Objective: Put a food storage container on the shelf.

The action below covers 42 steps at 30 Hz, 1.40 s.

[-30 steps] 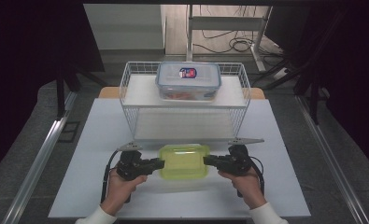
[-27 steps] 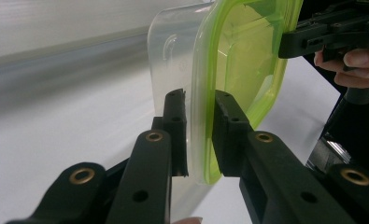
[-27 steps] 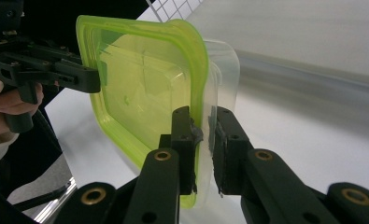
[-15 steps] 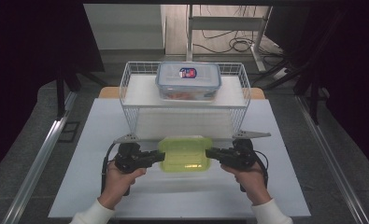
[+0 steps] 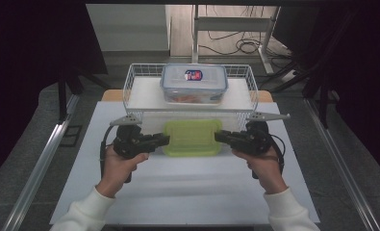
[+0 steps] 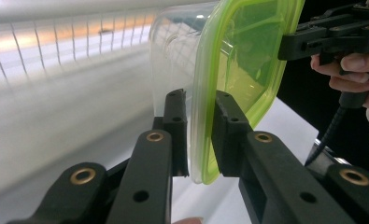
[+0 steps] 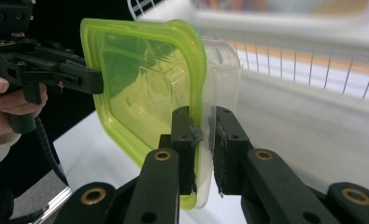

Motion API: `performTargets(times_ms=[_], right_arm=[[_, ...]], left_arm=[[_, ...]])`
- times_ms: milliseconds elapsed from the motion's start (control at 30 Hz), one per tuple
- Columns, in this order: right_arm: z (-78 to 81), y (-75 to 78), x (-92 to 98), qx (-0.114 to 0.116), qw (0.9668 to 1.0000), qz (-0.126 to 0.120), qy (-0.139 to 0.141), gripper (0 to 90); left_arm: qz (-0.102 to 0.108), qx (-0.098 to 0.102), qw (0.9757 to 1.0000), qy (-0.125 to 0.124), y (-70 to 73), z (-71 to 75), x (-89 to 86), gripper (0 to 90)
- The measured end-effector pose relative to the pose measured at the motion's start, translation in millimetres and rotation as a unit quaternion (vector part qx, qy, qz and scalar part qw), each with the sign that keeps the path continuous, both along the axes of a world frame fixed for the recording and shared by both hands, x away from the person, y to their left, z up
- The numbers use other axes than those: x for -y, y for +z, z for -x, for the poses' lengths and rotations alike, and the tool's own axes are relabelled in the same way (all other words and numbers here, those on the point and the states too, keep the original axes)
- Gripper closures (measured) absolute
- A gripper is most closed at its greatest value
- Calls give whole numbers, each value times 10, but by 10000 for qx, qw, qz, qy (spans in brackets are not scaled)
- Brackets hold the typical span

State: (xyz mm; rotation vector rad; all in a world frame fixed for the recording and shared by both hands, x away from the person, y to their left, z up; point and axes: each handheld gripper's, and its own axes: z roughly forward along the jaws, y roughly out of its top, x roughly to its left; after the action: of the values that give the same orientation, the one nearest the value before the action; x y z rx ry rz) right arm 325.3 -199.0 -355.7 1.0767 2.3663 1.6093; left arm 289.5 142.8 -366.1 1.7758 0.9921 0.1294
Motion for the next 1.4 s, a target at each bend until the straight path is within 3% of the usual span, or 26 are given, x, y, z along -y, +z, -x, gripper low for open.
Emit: performTargets(times_ms=[267, 500, 600, 767, 1033, 1267, 1400], right_arm=[[-164, 419, -28, 187, 9998, -25, -42, 794], [-438, 822, -27, 256, 9996, -71, -93, 794], [-569, 932, -14, 255, 9995, -128, -129, 794], [-758, 1015, -14, 194, 9993, -238, -190, 794], [-1019, 1157, -68, 112, 9993, -239, -253, 793], [-1235, 1230, -72, -43, 9992, -173, -348, 793], [-1328, 1199, -106, -178, 9991, -106, -383, 792]], left_arm=[[9, 211, 9998, -1, 436, -187, -28, 778], [11, 362, 9993, -37, 829, -492, -34, 778], [-53, 476, 9989, -24, 979, -604, -17, 779], [-100, 404, 9991, -9, 1135, -815, -25, 781], [-57, 293, 9995, -37, 1232, -1099, -77, 783], [204, 76, 9998, -4, 1158, -1335, -83, 785], [191, -59, 9998, 14, 1099, -1415, -104, 785]])
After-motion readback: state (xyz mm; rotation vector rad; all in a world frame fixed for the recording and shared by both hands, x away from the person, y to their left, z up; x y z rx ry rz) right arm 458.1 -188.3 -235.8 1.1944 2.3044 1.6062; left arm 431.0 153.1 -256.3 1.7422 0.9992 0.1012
